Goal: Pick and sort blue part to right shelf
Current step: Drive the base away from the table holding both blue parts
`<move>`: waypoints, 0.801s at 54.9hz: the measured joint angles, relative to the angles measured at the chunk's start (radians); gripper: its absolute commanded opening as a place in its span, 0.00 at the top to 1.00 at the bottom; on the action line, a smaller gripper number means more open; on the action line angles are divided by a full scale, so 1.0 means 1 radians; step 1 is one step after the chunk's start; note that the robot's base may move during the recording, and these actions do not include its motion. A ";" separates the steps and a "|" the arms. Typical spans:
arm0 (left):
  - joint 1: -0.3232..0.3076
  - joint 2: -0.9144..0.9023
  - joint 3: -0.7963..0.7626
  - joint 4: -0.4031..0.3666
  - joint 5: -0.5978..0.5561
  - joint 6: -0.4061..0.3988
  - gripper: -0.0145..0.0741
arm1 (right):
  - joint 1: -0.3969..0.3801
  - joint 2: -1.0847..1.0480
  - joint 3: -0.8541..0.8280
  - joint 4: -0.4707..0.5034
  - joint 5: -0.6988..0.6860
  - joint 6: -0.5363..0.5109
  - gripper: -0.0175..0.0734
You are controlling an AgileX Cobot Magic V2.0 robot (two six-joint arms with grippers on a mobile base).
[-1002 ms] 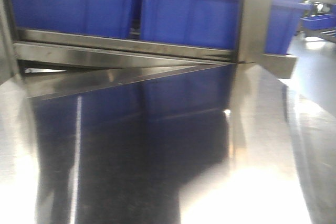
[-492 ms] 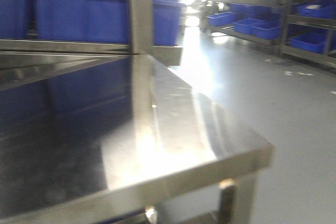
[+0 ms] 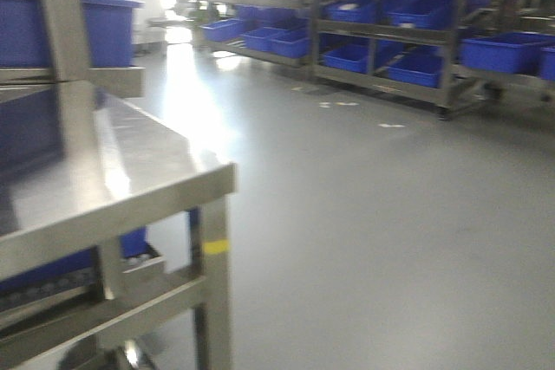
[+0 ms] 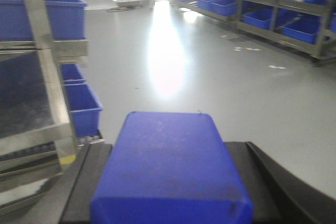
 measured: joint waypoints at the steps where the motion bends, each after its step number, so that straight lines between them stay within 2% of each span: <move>1: 0.000 0.000 0.000 0.000 0.000 0.000 0.46 | 0.000 0.000 0.000 0.000 0.000 0.000 0.48; 44: 0.000 0.000 0.000 0.000 0.000 0.000 0.46 | 0.000 0.000 0.000 0.000 0.000 0.000 0.48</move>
